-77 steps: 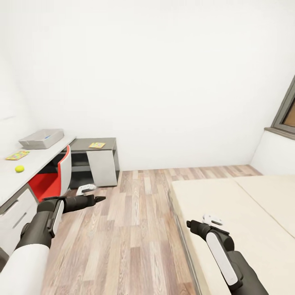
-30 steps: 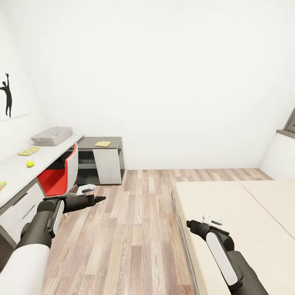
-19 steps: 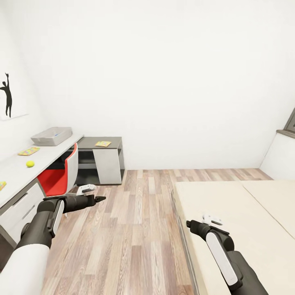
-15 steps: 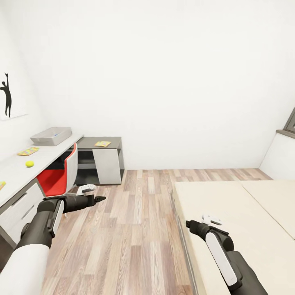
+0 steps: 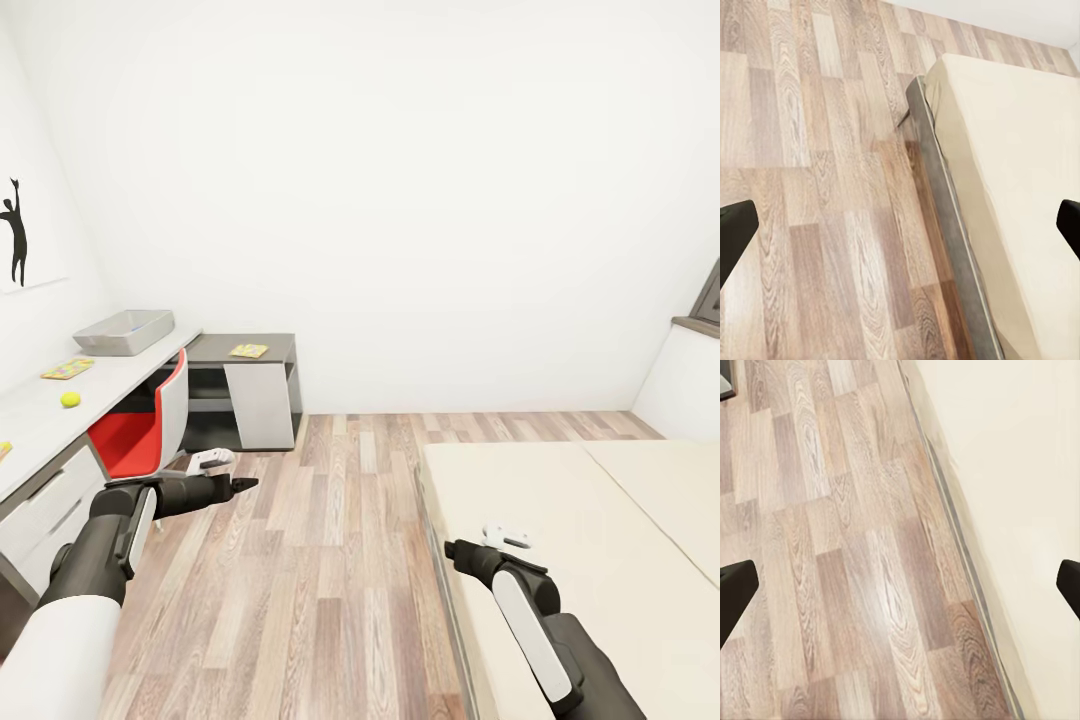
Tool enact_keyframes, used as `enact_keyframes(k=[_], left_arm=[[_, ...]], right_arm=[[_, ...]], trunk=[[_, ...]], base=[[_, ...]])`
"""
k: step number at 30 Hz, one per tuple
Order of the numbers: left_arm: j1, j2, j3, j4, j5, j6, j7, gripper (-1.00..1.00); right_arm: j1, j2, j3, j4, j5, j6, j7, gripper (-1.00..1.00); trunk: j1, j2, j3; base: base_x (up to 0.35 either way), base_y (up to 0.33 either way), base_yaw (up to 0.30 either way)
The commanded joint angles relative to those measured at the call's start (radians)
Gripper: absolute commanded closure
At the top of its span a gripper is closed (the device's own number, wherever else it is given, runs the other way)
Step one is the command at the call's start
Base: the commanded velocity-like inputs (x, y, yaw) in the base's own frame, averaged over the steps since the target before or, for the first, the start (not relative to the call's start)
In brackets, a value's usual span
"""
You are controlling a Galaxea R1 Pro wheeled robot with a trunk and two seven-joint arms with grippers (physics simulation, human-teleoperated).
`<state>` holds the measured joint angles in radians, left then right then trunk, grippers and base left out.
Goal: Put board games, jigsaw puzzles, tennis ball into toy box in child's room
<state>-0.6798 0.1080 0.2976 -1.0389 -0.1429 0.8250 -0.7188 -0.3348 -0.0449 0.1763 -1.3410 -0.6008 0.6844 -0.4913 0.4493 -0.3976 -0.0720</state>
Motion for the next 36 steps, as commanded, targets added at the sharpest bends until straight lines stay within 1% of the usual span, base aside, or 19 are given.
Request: enact_keyframes(k=[1, 16, 21, 26, 36], left_arm=[[-0.001, -0.001, 0.003, -0.001, -0.010, 0.003, -0.010, -1.00], [-0.001, 0.000, 0.002, -0.001, -0.010, 0.003, -0.008, -1.00], [-0.001, 0.000, 0.002, -0.001, -0.010, 0.003, -0.008, -1.00], [-0.001, -0.001, 0.003, -0.001, -0.010, 0.003, -0.008, -1.00], [-0.001, -0.001, 0.003, -0.001, -0.010, 0.003, -0.007, -1.00]], right_arm=[[-0.001, -0.001, 0.003, -0.001, -0.010, 0.001, -0.010, -1.00], [-0.001, -0.001, 0.003, 0.001, -0.009, 0.001, -0.010, -1.00], [-0.001, -0.002, 0.003, 0.002, -0.008, 0.001, -0.010, -1.00], [-0.001, -0.002, 0.003, 0.002, -0.008, 0.001, -0.010, -1.00], [-0.001, -0.001, 0.003, 0.002, -0.008, 0.001, -0.010, -1.00]], trunk=[[0.001, -0.002, -0.002], [0.001, -0.002, -0.002], [0.001, -0.002, -0.002], [0.001, -0.002, -0.002], [0.001, -0.002, -0.002]], base=[[-0.004, -0.005, 0.000], [-0.001, -0.002, 0.000], [0.000, -0.076, 0.000], [0.000, -0.194, 0.000], [0.000, -0.280, 0.000]])
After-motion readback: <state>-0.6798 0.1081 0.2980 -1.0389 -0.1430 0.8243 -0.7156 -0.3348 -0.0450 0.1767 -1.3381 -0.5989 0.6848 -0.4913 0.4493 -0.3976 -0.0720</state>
